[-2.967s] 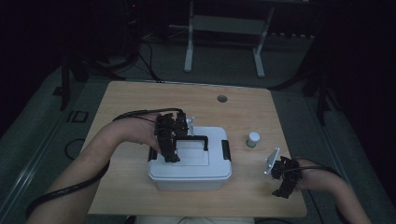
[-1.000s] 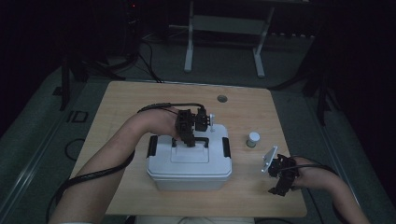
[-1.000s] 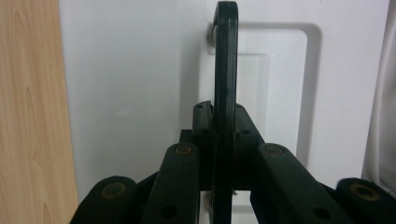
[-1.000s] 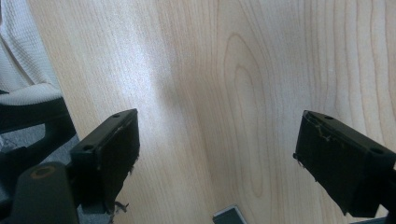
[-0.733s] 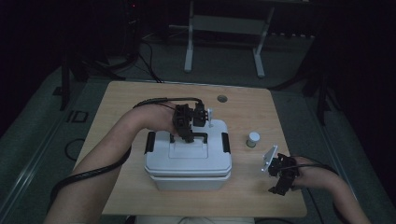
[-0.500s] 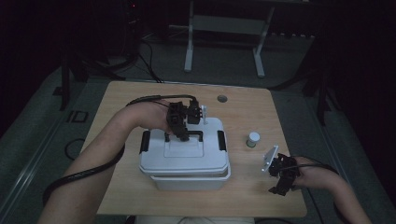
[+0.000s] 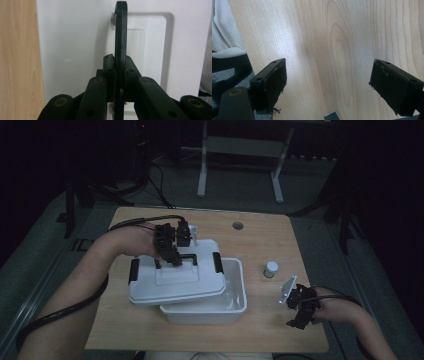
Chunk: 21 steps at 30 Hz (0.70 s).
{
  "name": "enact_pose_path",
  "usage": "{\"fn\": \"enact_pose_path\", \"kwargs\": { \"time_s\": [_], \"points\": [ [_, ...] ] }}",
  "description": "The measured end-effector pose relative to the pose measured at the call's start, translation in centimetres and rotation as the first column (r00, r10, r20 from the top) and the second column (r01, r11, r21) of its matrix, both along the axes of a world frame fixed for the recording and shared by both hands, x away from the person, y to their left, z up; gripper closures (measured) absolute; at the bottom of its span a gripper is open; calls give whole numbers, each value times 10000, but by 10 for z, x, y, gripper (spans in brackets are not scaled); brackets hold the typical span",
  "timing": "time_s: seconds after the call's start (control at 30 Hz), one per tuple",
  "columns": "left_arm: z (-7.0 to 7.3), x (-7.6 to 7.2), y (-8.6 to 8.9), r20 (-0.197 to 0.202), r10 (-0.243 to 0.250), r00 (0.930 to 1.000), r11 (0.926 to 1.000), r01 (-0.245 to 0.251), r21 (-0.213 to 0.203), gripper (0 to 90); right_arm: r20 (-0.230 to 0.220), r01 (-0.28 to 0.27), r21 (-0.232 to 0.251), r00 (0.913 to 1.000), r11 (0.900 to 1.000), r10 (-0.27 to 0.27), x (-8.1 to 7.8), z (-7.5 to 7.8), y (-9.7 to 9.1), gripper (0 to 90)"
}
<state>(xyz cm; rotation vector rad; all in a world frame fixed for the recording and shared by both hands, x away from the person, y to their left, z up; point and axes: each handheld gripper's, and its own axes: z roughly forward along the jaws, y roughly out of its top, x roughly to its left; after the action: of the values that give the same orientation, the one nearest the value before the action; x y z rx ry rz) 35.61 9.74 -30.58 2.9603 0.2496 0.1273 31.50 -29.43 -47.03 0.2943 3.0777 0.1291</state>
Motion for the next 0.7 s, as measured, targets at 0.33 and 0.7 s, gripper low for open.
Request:
{"fn": "enact_pose_path", "kwargs": {
  "time_s": [0.33, 0.7],
  "points": [
    [0, -7, 57, 10, 1133, 9936, 9935, -1133, -136, 838, -15, -22, -13, 10000, 10000, 22, 0, 0, 3, 139],
    [-13, -15, 118, 23, 2509, 9680, 9678, -2508, -216, 838, -10, -34, 20, 10000, 10000, 34, 0, 0, 5, 139]
  ]
}}
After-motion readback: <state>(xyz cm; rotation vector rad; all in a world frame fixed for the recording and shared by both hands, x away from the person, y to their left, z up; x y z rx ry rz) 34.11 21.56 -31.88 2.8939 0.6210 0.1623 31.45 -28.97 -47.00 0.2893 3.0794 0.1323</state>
